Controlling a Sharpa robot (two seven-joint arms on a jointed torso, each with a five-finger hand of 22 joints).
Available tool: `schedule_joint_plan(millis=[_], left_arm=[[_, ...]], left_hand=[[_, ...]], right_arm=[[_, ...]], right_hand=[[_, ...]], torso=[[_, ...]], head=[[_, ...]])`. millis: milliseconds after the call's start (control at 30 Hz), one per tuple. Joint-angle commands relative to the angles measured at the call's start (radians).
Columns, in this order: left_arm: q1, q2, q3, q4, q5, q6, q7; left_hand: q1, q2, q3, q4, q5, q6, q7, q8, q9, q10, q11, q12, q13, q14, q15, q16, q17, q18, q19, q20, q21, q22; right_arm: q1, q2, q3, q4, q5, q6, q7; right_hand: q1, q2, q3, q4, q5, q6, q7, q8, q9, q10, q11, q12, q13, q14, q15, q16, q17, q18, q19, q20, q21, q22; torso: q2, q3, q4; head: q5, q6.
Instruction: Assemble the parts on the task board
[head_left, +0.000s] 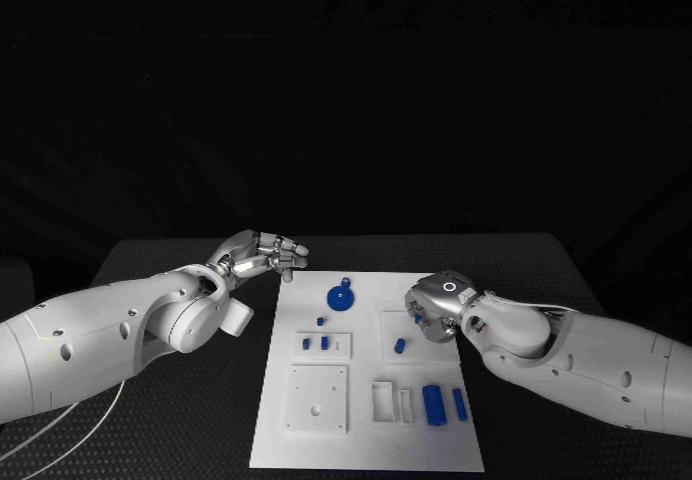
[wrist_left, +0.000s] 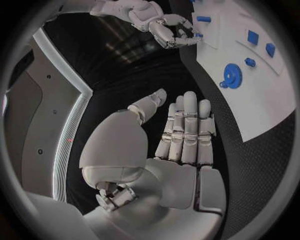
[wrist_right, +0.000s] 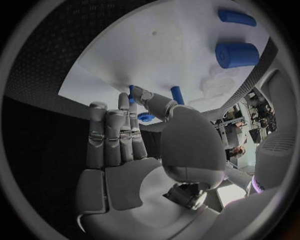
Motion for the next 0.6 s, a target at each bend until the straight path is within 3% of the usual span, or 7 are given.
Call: schedule_joint_plan(millis=[33, 233, 500, 600], left_arm=[[0.002, 0.0, 0.001, -0.002, 0.007, 0.01, 0.006], [0.002, -0.001, 0.001, -0.004, 0.007, 0.009, 0.006], [0.002, -0.001, 0.001, -0.012, 0.01, 0.006, 0.006], [0.002, 0.006, 0.001, -0.024, 0.016, -0.003, 0.007]], left_hand=[[-0.008, 0.004, -0.003, 0.0, 0.001, -0.007, 0.0, 0.005, 0.001, -0.006, 0.0, 0.005, -0.001, 0.006, -0.001, -0.006, 0.001, 0.015, 0.003, -0.01, -0.006, -0.001], [-0.008, 0.004, -0.003, -0.001, 0.002, -0.008, 0.0, 0.005, 0.001, -0.007, 0.0, 0.005, -0.002, 0.006, -0.001, -0.007, 0.001, 0.015, 0.003, -0.01, -0.007, -0.001], [-0.009, 0.004, -0.003, -0.001, 0.003, -0.009, 0.001, 0.005, 0.001, -0.008, 0.001, 0.006, -0.002, 0.006, 0.0, -0.009, 0.002, 0.015, 0.004, -0.01, -0.007, -0.001], [-0.009, 0.004, -0.003, -0.001, 0.003, -0.009, 0.001, 0.005, 0.001, -0.008, 0.001, 0.006, -0.002, 0.006, 0.0, -0.009, 0.002, 0.015, 0.004, -0.01, -0.008, -0.001]], right_arm=[[0.006, -0.009, 0.006, 0.013, 0.001, 0.014, 0.001], [0.018, -0.029, 0.013, 0.038, 0.015, 0.025, 0.003], [0.023, -0.051, 0.04, 0.097, 0.056, 0.028, 0.002], [0.023, -0.041, 0.041, 0.121, 0.061, 0.016, 0.005]], right_hand=[[-0.004, 0.003, 0.006, -0.002, 0.0, 0.007, 0.001, 0.002, 0.0, 0.002, 0.001, 0.003, 0.018, 0.008, -0.002, 0.002, 0.002, 0.045, 0.009, -0.001, 0.006, 0.017], [-0.005, 0.002, 0.007, -0.002, 0.0, 0.008, 0.001, 0.002, 0.0, 0.003, 0.001, 0.002, 0.018, 0.008, -0.002, 0.002, 0.002, 0.045, 0.009, -0.002, 0.006, 0.017], [-0.006, 0.002, 0.008, -0.003, 0.001, 0.009, 0.001, 0.001, 0.0, 0.004, 0.001, 0.002, 0.018, 0.009, -0.002, 0.002, 0.002, 0.045, 0.009, -0.002, 0.006, 0.017], [-0.006, 0.002, 0.008, -0.003, 0.001, 0.009, 0.001, 0.001, -0.001, 0.004, 0.001, 0.001, 0.018, 0.009, -0.002, 0.001, 0.002, 0.045, 0.01, -0.002, 0.006, 0.017]], torso=[[0.0, -0.0002, -0.0001], [0.0, -0.0006, -0.0001], [-0.001, -0.0013, -0.001], [-0.003, -0.0025, -0.0029]], head=[[0.001, 0.0], [0.002, 0.0], [0.008, -0.002], [0.02, 0.001]])
